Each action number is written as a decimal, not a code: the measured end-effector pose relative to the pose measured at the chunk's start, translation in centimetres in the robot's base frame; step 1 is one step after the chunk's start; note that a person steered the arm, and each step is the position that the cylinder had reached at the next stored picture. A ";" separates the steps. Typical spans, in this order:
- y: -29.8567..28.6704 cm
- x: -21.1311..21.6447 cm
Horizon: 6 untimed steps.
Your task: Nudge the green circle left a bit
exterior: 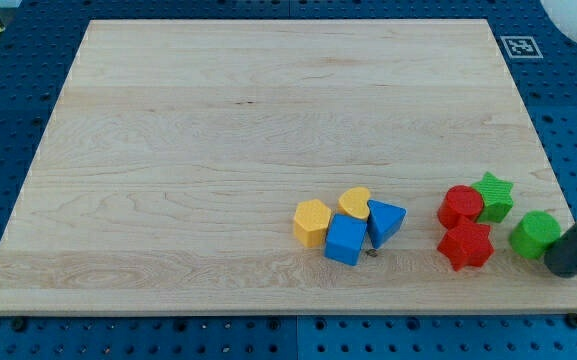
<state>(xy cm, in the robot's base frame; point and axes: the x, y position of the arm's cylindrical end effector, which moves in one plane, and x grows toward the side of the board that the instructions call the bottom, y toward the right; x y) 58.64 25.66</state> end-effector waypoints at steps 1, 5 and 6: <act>-0.6 -1.2; 0.6 -2.6; -0.6 -2.6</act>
